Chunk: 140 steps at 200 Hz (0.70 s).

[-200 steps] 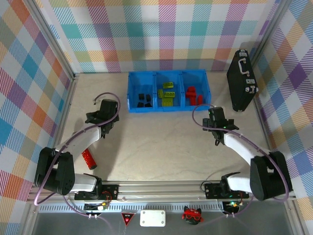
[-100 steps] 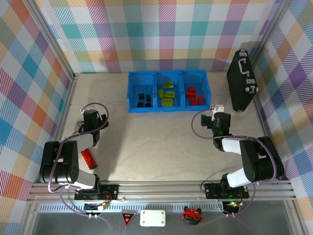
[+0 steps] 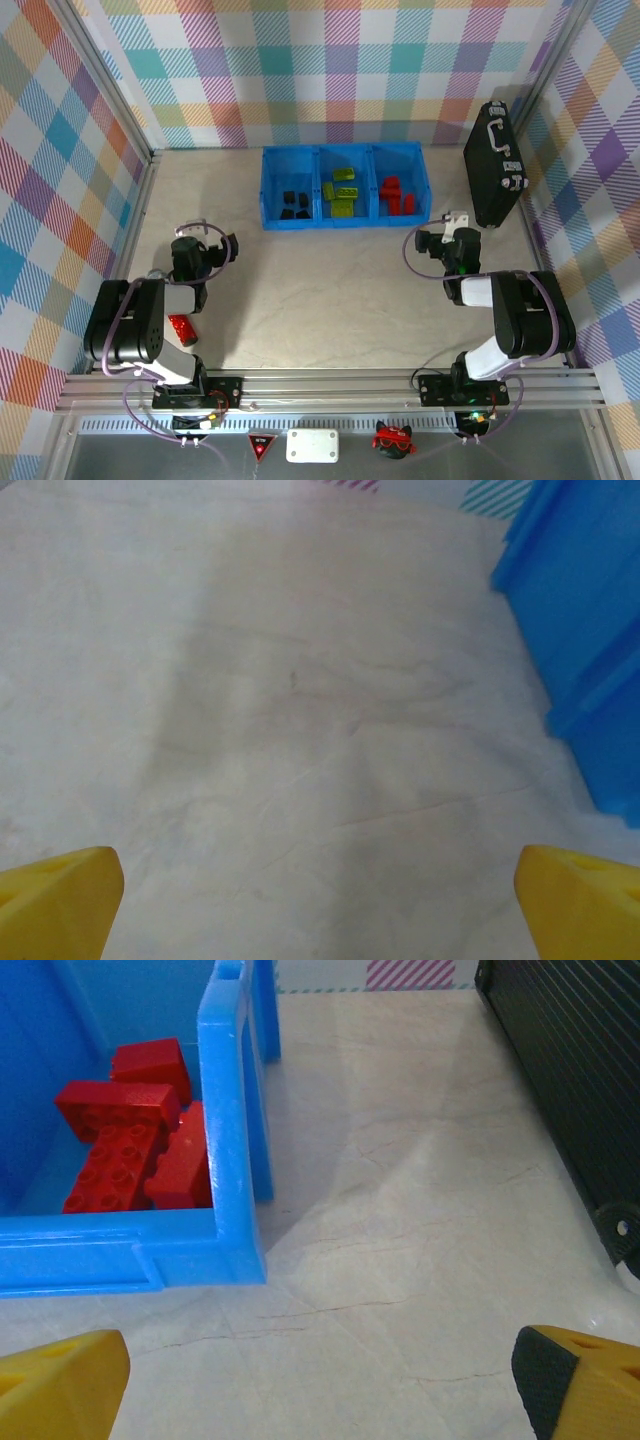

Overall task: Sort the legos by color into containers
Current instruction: Reset both arms

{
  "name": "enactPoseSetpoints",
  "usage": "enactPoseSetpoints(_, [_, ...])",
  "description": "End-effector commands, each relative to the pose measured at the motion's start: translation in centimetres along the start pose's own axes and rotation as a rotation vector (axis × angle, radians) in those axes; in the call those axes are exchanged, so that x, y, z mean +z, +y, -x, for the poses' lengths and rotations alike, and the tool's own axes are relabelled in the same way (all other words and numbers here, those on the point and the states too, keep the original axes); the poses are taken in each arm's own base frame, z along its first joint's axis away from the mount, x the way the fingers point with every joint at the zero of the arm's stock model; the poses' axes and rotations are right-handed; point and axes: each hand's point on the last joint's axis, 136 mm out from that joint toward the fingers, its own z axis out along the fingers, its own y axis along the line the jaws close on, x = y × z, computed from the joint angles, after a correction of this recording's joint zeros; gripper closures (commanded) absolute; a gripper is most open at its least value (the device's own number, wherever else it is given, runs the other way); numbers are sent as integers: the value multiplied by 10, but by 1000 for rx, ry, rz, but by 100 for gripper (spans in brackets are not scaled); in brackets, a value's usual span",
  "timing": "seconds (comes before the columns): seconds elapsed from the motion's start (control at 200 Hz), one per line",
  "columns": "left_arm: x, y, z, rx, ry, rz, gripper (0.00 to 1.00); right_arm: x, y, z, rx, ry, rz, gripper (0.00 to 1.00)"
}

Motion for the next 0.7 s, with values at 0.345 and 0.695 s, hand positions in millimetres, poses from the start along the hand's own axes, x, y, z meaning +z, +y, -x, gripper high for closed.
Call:
enactPoseSetpoints(0.345, [11, -22, 6, 120, -2, 9, 0, 0, 4, 7, 21, -31, 32, 1])
enactPoseSetpoints(0.695, [11, -22, 6, 120, -1, 10, 0, 0, 4, 7, 23, -30, 31, 1])
